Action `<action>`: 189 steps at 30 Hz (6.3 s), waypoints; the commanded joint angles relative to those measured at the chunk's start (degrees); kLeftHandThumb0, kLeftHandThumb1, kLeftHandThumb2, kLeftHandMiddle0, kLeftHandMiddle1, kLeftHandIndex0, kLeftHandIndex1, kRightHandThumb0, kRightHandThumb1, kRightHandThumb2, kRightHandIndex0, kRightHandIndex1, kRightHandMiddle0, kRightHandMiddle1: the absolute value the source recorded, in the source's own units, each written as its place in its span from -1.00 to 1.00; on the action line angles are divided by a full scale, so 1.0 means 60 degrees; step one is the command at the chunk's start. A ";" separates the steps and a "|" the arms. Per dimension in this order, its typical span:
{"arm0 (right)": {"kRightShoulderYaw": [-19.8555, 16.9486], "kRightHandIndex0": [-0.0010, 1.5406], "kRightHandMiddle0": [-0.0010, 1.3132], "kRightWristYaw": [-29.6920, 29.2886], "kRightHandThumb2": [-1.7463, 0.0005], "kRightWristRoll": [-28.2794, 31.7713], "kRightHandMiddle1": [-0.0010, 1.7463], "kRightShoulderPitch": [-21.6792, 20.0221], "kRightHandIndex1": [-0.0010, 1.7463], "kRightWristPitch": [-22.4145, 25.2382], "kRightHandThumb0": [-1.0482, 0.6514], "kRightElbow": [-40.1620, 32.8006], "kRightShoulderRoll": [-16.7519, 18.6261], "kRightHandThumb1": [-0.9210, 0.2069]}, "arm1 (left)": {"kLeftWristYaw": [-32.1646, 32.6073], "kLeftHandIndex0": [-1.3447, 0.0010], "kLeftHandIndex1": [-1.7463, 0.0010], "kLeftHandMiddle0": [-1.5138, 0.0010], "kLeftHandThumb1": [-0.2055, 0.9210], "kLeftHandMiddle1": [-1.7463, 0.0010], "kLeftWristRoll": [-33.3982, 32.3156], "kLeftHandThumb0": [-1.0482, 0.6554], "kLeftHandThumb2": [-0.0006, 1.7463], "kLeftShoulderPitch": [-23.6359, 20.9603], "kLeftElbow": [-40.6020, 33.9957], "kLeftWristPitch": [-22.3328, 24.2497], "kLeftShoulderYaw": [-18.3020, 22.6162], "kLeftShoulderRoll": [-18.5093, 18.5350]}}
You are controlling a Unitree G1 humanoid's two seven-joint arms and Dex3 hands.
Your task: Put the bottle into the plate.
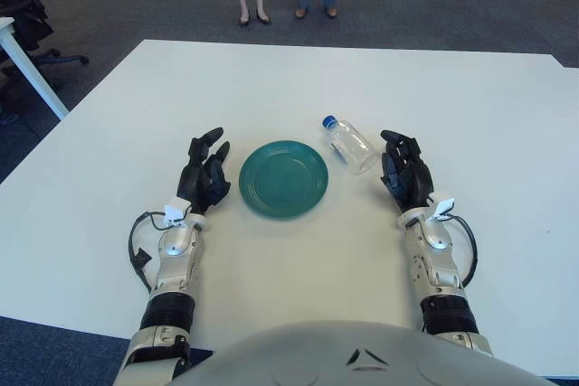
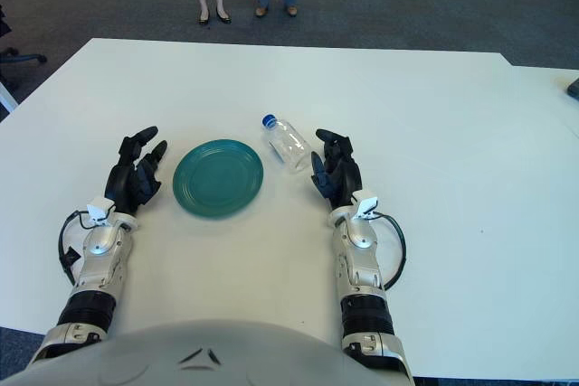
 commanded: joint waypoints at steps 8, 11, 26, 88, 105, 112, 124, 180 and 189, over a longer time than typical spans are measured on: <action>-0.0046 -0.42 -0.83 -0.0034 0.58 0.0042 0.28 0.0051 -0.99 0.0128 -0.51 0.0240 -0.0002 -1.00 | 0.0099 1.00 0.01 0.44 1.00 1.00 0.0090 -0.71 0.05 0.0392 0.0274 0.0286 -0.0041 -0.0102; -0.0045 -0.42 -0.84 -0.0023 0.57 0.0040 0.27 0.0056 -0.99 0.0075 -0.51 0.0255 -0.0003 -1.00 | 0.0084 1.00 0.01 0.44 1.00 1.00 0.0088 -0.72 0.06 0.0393 0.0274 0.0264 -0.0047 -0.0099; -0.0337 -0.41 -0.88 -0.0106 0.54 -0.0208 0.50 -0.1028 -0.99 -0.0397 -0.52 0.0494 -0.0595 -1.00 | 0.0168 0.99 0.00 0.42 1.00 0.99 0.0151 -0.71 0.06 0.0323 0.0321 0.0237 -0.0100 -0.0198; 0.3431 -1.00 -1.00 -0.2495 0.57 -0.7866 -0.99 -0.5183 -1.00 0.1350 -1.00 0.1717 -0.2823 -1.00 | 0.0243 1.00 0.01 0.44 1.00 1.00 0.0270 -0.76 0.02 0.0051 0.0870 0.0010 -0.0354 -0.0769; 0.3806 -1.00 -1.00 -0.1566 0.57 -0.7558 -1.00 -0.6004 -1.00 0.1474 -1.00 0.2669 -0.2867 -1.00 | 0.0308 0.99 0.01 0.43 1.00 1.00 0.0309 -0.77 0.03 0.0174 0.0826 -0.0017 -0.0386 -0.0761; 0.3807 -1.00 -1.00 -0.1435 0.55 -0.7446 -1.00 -0.6353 -1.00 0.1717 -1.00 0.3059 -0.2819 -1.00 | 0.0339 0.98 0.00 0.43 1.00 1.00 0.0376 -0.78 0.03 0.0286 0.0738 -0.0112 -0.0425 -0.0753; 0.3921 -1.00 -1.00 -0.1314 0.50 -0.7584 -1.00 -0.6313 -1.00 0.2133 -1.00 0.2727 -0.2956 -1.00 | 0.0338 0.99 0.01 0.43 1.00 1.00 0.0472 -0.78 0.06 0.0381 0.0734 -0.0198 -0.0469 -0.0759; 0.4633 -1.00 -1.00 -0.1045 0.39 -0.8706 -1.00 -0.4701 -1.00 0.3367 -1.00 0.1018 -0.4291 -1.00 | 0.0336 0.97 0.01 0.41 1.00 0.99 0.0483 -0.79 0.07 0.1100 -0.0239 0.0063 -0.0742 -0.0929; 0.4942 -1.00 -1.00 -0.0920 0.38 -0.9616 -1.00 -0.4477 -1.00 0.3936 -1.00 0.0295 -0.4468 -1.00 | 0.0428 0.96 0.01 0.41 1.00 0.99 0.0571 -0.78 0.06 0.1129 -0.0254 0.0021 -0.0789 -0.0988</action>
